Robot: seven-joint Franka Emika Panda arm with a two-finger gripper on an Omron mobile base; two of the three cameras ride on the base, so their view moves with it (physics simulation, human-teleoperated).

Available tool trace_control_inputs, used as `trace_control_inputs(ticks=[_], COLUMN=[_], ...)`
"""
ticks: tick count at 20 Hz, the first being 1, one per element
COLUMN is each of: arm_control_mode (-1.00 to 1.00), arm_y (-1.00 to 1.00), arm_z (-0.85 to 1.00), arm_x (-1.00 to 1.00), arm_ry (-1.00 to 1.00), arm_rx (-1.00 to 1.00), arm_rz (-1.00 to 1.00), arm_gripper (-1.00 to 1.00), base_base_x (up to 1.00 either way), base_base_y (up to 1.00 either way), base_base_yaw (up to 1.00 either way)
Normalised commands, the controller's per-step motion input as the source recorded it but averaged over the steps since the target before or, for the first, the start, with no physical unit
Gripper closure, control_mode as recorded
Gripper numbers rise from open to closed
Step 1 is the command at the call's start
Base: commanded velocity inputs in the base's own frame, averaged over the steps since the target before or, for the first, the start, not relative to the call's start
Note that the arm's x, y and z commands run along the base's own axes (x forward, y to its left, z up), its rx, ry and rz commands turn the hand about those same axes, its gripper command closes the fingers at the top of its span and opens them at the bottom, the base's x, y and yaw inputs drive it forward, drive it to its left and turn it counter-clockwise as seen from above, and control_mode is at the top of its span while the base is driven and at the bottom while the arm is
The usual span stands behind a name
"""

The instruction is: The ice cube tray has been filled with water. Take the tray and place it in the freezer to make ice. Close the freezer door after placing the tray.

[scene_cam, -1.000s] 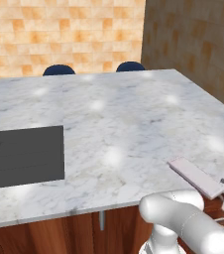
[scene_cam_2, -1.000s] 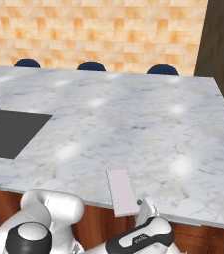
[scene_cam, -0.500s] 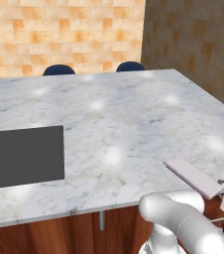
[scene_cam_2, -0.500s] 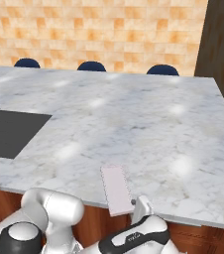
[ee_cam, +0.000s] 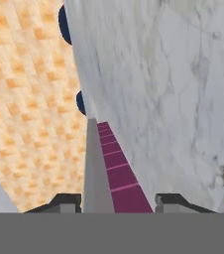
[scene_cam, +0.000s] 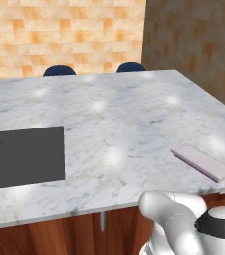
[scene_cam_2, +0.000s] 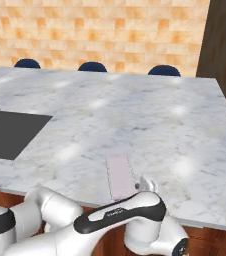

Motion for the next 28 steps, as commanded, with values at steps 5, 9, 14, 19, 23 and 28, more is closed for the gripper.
trace_control_inputs(ticks=[5,9,14,19,23,28], arm_control_mode=[-1.00,-1.00,-1.00,-1.00,-1.00,-1.00], arm_y=[0.48,0.59,0.48,0.46,0.48,0.37], arm_z=[0.98,1.00,0.99,0.77,0.42,0.22], arm_x=[0.08,0.11,0.01,0.00,-0.04,-0.09], arm_ry=[0.04,-0.03,0.00,0.00,0.00,0.00], arm_rx=[-0.07,-0.05,-0.01,-0.01,-0.05,-0.14], arm_rz=[-0.25,-0.18,-0.12,0.01,0.13,0.27], arm_gripper=[1.00,1.00,1.00,1.00,1.00,1.00], base_base_x=[0.00,0.00,0.00,0.00,0.00,0.00], base_base_y=[0.00,0.00,0.00,0.00,0.00,0.00], base_base_yaw=[0.00,0.00,0.00,0.00,0.00,0.00])
